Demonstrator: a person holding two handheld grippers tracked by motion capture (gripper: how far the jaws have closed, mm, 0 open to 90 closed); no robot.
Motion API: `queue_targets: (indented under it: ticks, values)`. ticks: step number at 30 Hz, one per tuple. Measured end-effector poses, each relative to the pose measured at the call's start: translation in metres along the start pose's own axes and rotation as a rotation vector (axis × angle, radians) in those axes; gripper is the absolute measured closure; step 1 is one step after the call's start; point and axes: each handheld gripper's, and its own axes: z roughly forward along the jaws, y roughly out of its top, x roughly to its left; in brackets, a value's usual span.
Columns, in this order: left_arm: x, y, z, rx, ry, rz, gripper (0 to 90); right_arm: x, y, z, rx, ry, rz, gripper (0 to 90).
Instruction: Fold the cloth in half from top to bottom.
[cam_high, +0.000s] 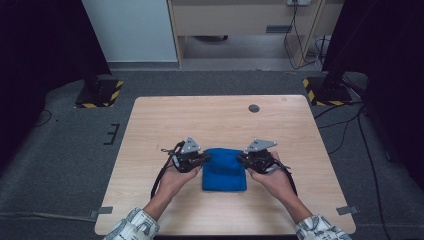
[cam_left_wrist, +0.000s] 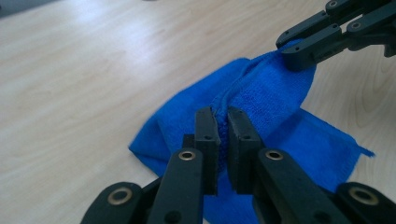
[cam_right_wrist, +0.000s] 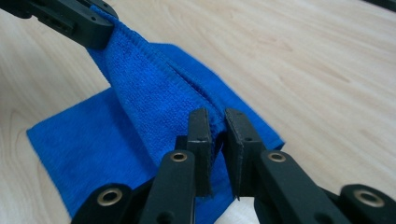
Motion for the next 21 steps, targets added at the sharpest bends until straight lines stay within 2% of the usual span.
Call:
queue_targets:
  ticks: [3,11,21]
  values:
    - [-0.003,-0.007,-0.001,-0.001,-0.011,-0.005,83.4,0.006,-0.005,0.000,0.015,0.004,-0.021,80.2]
    - [-0.011,-0.024,0.000,0.016,-0.037,-0.014,81.9,0.011,-0.013,-0.003,0.026,0.018,-0.024,80.2]
    - [-0.023,-0.038,-0.003,0.037,-0.064,0.005,79.0,0.019,-0.026,-0.008,0.055,0.040,-0.037,79.5]
